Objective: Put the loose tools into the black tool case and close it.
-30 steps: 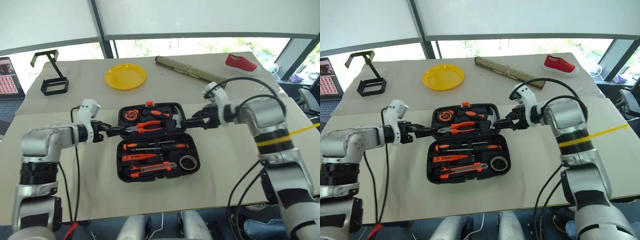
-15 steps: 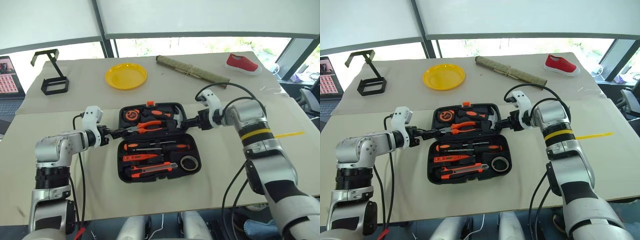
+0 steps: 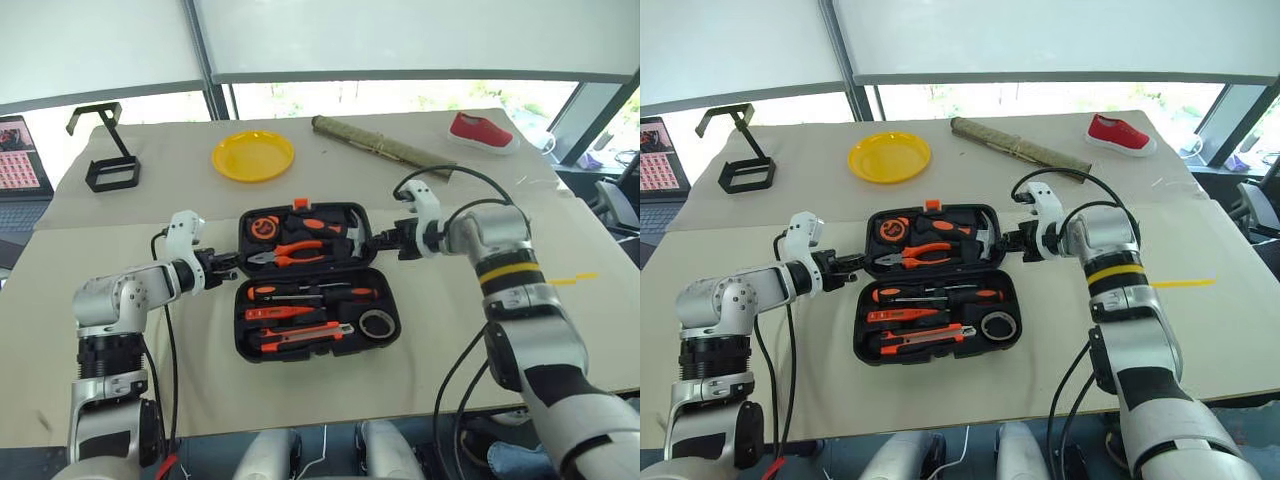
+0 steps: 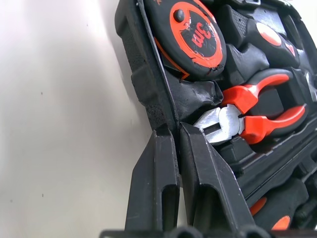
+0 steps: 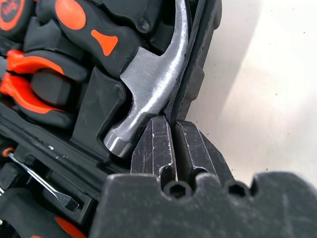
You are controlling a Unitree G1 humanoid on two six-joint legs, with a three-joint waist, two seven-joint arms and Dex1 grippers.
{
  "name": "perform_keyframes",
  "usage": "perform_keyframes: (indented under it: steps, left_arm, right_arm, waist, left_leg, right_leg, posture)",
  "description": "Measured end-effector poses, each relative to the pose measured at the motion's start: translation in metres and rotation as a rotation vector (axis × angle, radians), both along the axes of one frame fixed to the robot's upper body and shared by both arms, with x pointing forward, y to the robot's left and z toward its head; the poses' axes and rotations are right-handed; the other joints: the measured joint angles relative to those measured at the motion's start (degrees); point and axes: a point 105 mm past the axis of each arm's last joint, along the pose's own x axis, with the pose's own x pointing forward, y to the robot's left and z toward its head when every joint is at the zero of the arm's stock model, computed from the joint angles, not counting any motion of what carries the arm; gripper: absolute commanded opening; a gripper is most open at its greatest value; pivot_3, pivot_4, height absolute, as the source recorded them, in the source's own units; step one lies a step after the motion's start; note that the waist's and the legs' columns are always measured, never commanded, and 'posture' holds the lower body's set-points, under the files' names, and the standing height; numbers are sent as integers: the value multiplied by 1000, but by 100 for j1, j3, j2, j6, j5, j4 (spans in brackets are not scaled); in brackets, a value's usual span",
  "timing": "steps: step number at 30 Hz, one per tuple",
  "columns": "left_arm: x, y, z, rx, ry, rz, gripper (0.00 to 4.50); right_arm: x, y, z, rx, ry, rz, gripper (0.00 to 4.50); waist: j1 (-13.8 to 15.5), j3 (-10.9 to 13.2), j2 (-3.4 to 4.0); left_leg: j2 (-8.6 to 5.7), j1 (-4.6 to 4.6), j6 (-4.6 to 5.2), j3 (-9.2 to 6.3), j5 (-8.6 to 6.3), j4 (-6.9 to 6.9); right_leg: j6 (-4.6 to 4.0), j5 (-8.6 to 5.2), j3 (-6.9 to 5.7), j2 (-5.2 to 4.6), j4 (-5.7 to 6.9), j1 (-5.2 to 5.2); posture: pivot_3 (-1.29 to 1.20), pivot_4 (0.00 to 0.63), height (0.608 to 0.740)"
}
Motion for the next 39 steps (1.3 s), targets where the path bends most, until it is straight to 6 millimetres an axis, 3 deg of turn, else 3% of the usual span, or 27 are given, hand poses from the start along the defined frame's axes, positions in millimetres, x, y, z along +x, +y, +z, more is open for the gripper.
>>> perform_keyframes:
  steps: [5,11,13,19,24,26,27,31,35,37,38,39]
  left_arm:
    - [-8,2,2,3,-198,8,30]
    - [-35,8,12,93,-479,-46,30]
    - [-47,11,13,194,-572,-111,30]
    - [-78,16,12,528,-792,-320,30]
    - [-98,20,-1,684,-889,-410,30]
    - [-107,20,-6,717,-917,-445,739]
    - [-112,20,-9,728,-915,-464,890]
    - [-132,36,-38,747,-779,-514,2314]
    - [-129,50,-45,725,-690,-477,3647]
    - [-121,58,-42,691,-641,-441,3654]
    - [-116,59,-38,676,-629,-430,3330]
    - [-110,59,-35,668,-627,-425,3078]
  right_arm:
    - [-14,-4,4,24,-255,59,0]
    - [-46,-3,18,-35,-602,176,0]
    - [-59,-4,17,-107,-748,243,0]
    - [-97,-11,2,-267,-1022,393,0]
    - [-118,-13,-6,-414,-1188,511,0]
    - [-126,-15,-11,-439,-1218,535,759]
    - [-130,-17,-14,-449,-1219,553,1026]
    - [-149,-30,-35,-478,-1153,624,2335]
    - [-158,-34,-41,-479,-1129,662,3710]
    - [-162,-39,-43,-469,-1100,656,4452]
    - [-165,-42,-44,-455,-1069,648,3736]
    - [-168,-46,-44,-438,-1033,632,3824]
  waist:
    - [6,1,-1]
    - [-14,1,-1]
    - [-5,1,-1]
    - [13,1,-1]
    - [11,2,1]
    - [12,3,3]
    - [15,3,4]
    - [19,4,2]
    - [40,7,-8]
    - [60,8,-6]
    - [73,9,-7]
    - [100,9,-7]
  left_leg:
    - [1,-47,-43,4,26,-2]
    - [6,-106,-43,14,26,-4]
    - [5,-124,-43,18,27,-5]
    - [5,-102,-11,42,12,-6]
    - [20,7,27,53,-12,-34]
    - [29,43,35,57,-19,-39]
    - [36,66,39,59,-26,-40]
    - [45,75,53,79,-36,-34]
    - [59,85,52,86,-33,-25]
    - [58,85,53,87,-32,-20]
    - [58,85,53,87,-32,-18]
    - [57,85,53,87,-32,-18]
  right_leg:
    - [-1,1,3,-4,-1,-46]
    - [-2,2,11,-6,0,-113]
    - [-3,2,10,-3,0,-134]
    - [-3,3,17,-6,-12,-119]
    - [-5,0,16,2,-46,-9]
    - [-4,-1,14,7,-62,32]
    - [-4,-2,12,10,-83,61]
    - [0,-3,13,15,-94,75]
    - [-1,0,8,26,-88,86]
    - [0,0,8,25,-83,87]
    - [0,1,8,27,-84,88]
    - [1,1,7,25,-84,89]
  posture:
    - [0,150,740]
    - [0,150,740]
    - [0,150,740]
    - [0,150,740]
    - [0,150,740]
    - [0,150,740]
    - [0,150,740]
    - [0,150,740]
    - [0,150,740]
    - [0,150,740]
    - [0,150,740]
    - [0,150,740]
